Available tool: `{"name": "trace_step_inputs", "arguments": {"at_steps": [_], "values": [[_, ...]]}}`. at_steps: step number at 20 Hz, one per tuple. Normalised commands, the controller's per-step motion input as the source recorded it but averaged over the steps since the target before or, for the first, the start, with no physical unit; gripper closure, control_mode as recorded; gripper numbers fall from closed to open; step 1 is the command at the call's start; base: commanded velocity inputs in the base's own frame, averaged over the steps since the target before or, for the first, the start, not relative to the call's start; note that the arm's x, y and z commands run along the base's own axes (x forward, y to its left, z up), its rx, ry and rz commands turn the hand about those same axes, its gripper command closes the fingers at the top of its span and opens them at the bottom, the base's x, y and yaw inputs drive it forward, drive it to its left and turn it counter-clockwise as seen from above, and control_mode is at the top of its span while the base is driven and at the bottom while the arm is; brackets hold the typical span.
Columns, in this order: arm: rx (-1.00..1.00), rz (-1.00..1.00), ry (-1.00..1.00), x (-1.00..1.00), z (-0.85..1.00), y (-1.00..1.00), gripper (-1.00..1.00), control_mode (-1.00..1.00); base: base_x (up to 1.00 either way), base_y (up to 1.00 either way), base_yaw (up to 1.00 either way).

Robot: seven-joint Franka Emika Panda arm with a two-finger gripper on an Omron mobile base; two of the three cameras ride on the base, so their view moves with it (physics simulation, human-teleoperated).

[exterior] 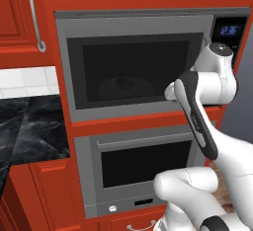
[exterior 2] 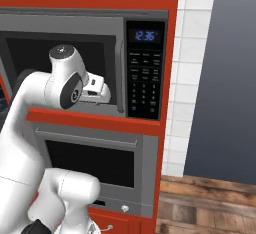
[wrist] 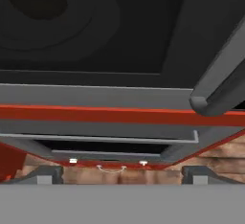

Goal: Retrieve the reheated potato from the microwave, then place the potato, cheese, and condiment on the cutting board.

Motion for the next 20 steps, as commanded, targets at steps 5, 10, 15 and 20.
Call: {"name": "trace_step_inputs", "arguments": {"at_steps": [5,10,15,20], "values": [[0.00,0.00,-0.19,0.00,0.09,-0.36,-1.00,-1.00,0.00,0.00,0.00],[0.00,0.00,-0.32,0.01,0.14,-0.37,-1.00,-1.00,0.00,0.00,0.00],[0.00,0.00,-0.10,0.14,0.17,-0.37,-1.00,-1.00,0.00,0.00,0.00],[0.00,0.00,0.00,0.30,0.22,-0.33,-1.00,-1.00,0.00,0.00,0.00]]}}
